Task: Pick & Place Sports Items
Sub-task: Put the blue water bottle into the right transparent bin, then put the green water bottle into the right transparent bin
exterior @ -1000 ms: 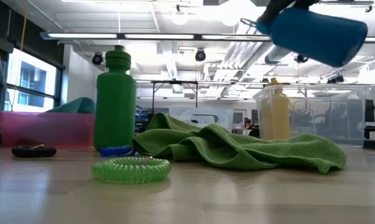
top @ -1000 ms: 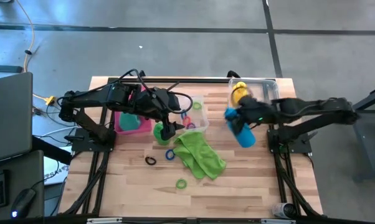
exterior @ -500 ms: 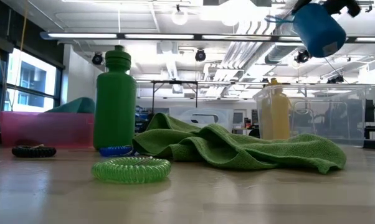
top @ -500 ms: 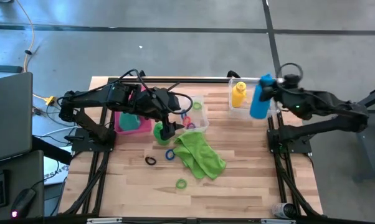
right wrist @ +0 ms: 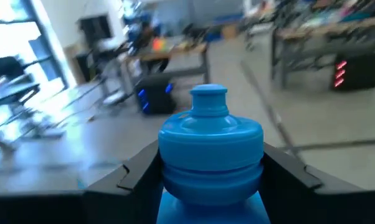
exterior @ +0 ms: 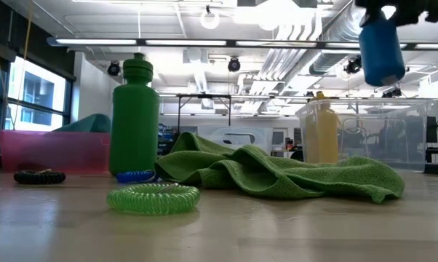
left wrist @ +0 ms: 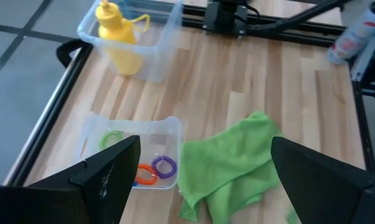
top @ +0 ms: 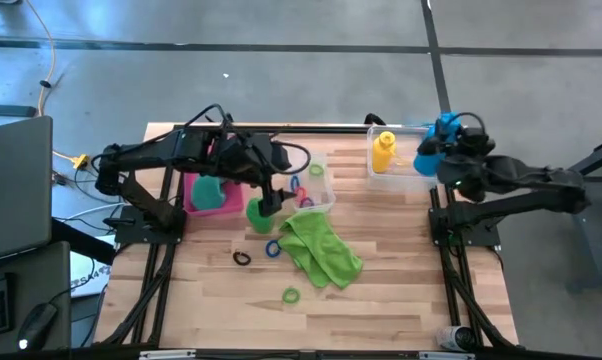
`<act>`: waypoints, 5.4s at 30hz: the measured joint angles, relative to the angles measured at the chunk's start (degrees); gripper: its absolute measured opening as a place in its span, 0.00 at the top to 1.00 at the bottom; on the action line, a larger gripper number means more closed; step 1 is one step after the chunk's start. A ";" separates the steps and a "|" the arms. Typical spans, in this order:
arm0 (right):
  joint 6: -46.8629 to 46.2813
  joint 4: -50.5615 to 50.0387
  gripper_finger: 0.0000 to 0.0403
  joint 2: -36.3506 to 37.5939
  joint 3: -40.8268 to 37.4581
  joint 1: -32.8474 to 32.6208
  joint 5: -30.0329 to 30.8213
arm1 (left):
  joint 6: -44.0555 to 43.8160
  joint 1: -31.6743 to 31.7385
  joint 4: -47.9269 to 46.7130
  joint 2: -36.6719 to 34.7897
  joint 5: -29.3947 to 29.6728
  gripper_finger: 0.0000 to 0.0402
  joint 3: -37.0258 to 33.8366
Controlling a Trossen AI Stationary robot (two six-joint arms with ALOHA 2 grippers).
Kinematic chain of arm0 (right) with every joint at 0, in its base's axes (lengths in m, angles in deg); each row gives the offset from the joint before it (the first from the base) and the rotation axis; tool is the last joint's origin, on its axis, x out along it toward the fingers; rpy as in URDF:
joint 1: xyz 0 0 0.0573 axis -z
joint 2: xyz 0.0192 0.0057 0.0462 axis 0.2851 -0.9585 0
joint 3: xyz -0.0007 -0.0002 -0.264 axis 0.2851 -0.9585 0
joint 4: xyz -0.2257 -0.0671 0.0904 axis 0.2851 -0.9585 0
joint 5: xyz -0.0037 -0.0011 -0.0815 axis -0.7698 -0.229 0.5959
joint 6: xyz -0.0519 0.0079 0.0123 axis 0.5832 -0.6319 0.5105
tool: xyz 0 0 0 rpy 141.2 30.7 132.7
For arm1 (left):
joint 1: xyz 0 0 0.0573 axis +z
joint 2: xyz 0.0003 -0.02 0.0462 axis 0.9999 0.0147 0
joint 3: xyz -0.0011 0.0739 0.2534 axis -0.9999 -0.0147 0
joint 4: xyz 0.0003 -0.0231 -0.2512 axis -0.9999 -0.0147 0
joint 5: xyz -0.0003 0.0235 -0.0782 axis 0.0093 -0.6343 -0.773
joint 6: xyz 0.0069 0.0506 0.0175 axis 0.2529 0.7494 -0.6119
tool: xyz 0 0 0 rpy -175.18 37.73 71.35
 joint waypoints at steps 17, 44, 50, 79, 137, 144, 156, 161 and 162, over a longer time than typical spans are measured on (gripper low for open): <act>-19.11 1.95 0.49 -1.14 -22.22 7.97 7.61 | -0.48 5.70 2.55 0.02 0.35 0.12 0.00; 3.75 14.15 0.25 -0.76 -21.76 12.72 0.71 | -0.66 7.17 2.49 0.02 0.35 0.12 0.00; 25.37 28.19 0.25 -0.29 -18.12 12.72 -4.97 | -0.65 7.17 2.47 0.02 0.35 0.12 0.00; 52.39 47.57 0.25 -1.77 -0.83 -3.35 -24.95 | 1.25 7.17 -0.75 0.02 -3.40 0.12 0.00; 12.70 5.50 0.48 -50.46 30.77 -13.81 -81.79 | 3.33 8.40 -8.11 -10.54 -9.90 0.12 -0.04; 7.94 5.52 0.48 -55.16 30.77 -13.24 -80.30 | 2.84 8.40 -8.13 -10.51 -9.91 0.12 -0.04; 5.81 5.26 0.50 -57.49 30.77 -13.12 -76.86 | 2.75 8.32 -12.99 -10.23 -9.94 0.12 0.04; 5.90 5.21 0.51 -57.38 30.77 -13.11 -76.45 | 2.57 7.13 -16.53 -9.89 -9.92 0.12 0.04; 5.90 5.21 0.51 -57.38 30.77 -13.11 -76.45 | 2.56 6.83 -17.08 -9.82 -9.91 0.12 0.04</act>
